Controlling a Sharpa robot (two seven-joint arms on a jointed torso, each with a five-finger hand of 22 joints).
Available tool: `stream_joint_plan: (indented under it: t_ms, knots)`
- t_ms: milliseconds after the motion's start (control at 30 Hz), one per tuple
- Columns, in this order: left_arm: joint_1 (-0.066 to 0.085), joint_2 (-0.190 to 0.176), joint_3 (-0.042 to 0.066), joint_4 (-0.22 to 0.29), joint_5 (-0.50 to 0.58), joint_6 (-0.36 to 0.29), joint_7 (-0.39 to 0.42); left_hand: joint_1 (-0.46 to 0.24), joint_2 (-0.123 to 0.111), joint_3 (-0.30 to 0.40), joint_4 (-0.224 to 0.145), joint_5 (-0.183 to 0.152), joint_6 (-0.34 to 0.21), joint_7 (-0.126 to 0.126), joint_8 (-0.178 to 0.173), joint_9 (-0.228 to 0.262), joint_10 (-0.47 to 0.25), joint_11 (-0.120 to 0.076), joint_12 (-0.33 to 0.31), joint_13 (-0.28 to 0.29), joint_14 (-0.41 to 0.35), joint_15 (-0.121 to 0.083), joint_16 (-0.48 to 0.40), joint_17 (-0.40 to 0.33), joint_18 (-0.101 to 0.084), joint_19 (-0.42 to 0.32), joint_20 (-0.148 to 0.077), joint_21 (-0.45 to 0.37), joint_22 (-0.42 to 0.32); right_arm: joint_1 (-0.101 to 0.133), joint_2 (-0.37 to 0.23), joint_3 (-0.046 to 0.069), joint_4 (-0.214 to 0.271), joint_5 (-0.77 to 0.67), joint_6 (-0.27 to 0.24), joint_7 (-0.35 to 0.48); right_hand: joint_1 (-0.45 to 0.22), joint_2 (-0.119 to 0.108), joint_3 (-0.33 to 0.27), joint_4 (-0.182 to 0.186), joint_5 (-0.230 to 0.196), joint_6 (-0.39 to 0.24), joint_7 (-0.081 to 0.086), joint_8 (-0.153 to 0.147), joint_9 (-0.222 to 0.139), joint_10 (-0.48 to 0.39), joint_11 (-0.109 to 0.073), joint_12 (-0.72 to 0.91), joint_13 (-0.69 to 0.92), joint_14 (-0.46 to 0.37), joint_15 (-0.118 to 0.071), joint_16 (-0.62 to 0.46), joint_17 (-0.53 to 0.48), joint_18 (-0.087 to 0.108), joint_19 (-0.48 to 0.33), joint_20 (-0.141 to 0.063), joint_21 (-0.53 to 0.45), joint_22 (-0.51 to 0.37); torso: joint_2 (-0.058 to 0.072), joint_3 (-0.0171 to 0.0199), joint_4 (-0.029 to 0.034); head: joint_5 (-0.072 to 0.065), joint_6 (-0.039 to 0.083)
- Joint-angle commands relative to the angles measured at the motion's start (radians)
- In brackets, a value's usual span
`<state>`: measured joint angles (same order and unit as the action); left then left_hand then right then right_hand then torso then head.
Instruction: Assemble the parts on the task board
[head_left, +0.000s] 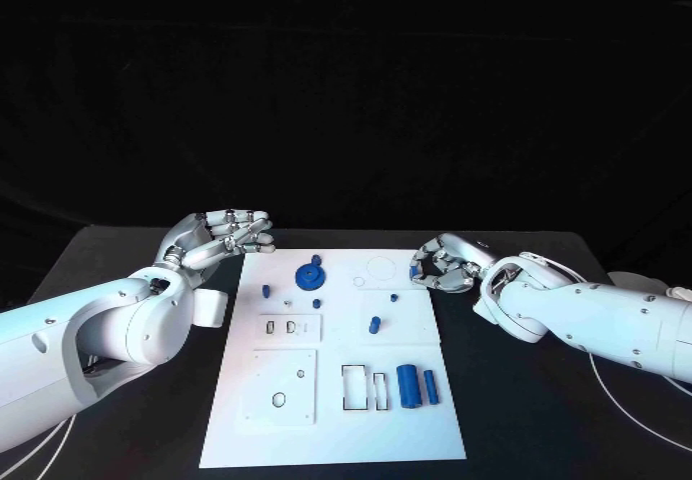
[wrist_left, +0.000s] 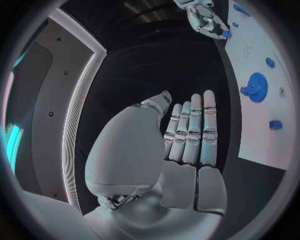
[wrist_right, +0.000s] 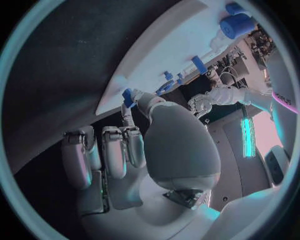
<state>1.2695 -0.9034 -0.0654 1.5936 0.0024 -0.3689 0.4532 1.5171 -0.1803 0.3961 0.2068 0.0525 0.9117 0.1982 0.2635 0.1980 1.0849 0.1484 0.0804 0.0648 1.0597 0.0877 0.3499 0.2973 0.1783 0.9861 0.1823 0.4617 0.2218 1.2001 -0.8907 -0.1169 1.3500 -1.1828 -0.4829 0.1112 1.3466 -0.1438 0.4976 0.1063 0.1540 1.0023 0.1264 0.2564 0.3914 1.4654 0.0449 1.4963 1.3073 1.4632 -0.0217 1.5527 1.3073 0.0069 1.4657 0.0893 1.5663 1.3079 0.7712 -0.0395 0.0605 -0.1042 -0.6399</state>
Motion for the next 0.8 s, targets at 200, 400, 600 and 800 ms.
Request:
stream_joint_plan:
  t_ms: [200, 400, 600, 800]
  knots:
    - [0.001, 0.002, 0.001, -0.005, 0.0, 0.018, 0.004, -0.005, -0.002, 0.005, -0.003, -0.001, 0.002, 0.004, -0.005, -0.001, 0.005, 0.001, -0.003, 0.0, 0.0, 0.007, -0.004, 0.001, 0.0, -0.004, 0.0, 0.004, 0.001, 0.004, -0.022, 0.003, 0.114, -0.051, -0.12, -0.092, -0.02, 0.007, 0.02, -0.01, 0.065, 0.008, -0.013, 0.019, 0.029, 0.046, -0.01, 0.003, 0.191, 0.094, -0.01, 0.001, 0.201, -0.007, 0.105, -0.01, 0.004, 0.263, -0.004, -0.0014, -0.0023, 0.017, -0.007]
    - [0.001, 0.01, 0.001, -0.018, 0.0, 0.02, 0.004, -0.005, -0.002, 0.005, -0.003, -0.001, 0.002, 0.004, -0.005, -0.001, 0.005, 0.001, -0.003, 0.0, 0.0, 0.007, -0.004, 0.001, 0.0, -0.004, 0.0, 0.004, 0.001, 0.012, -0.012, 0.004, 0.217, -0.101, -0.155, -0.171, -0.026, 0.009, 0.026, -0.016, 0.052, 0.006, -0.014, 0.023, 0.033, 0.046, -0.011, 0.002, 0.191, 0.094, -0.01, 0.001, 0.201, -0.007, 0.105, -0.011, 0.004, 0.263, -0.007, -0.002, 0.0008, 0.021, -0.007]
    - [0.001, 0.02, 0.001, -0.036, 0.0, 0.019, 0.004, -0.005, -0.001, 0.007, -0.004, -0.001, 0.003, 0.004, -0.006, -0.001, 0.006, 0.001, -0.005, 0.0, 0.001, 0.007, -0.005, 0.002, 0.0, -0.005, 0.0, 0.005, 0.001, 0.013, 0.034, 0.004, 0.283, -0.154, -0.157, -0.24, -0.026, 0.008, 0.028, -0.018, 0.049, 0.004, -0.014, 0.024, 0.034, 0.046, -0.011, 0.002, 0.191, 0.094, -0.01, 0.0, 0.2, -0.007, 0.105, -0.012, 0.004, 0.263, -0.009, -0.0012, 0.0009, 0.032, -0.008]
    - [0.001, 0.027, 0.0, -0.045, 0.0, 0.018, 0.004, -0.005, -0.001, 0.007, -0.004, -0.001, 0.003, 0.004, -0.006, -0.001, 0.006, 0.001, -0.005, 0.0, 0.001, 0.007, -0.005, 0.002, 0.0, -0.005, 0.0, 0.005, 0.001, 0.01, 0.092, 0.003, 0.314, -0.198, -0.138, -0.294, -0.027, 0.008, 0.028, -0.019, 0.048, 0.004, -0.014, 0.024, 0.035, 0.046, -0.011, 0.002, 0.191, 0.094, -0.011, 0.0, 0.2, -0.007, 0.105, -0.012, 0.004, 0.263, -0.01, -0.0033, -0.0004, 0.043, -0.013]
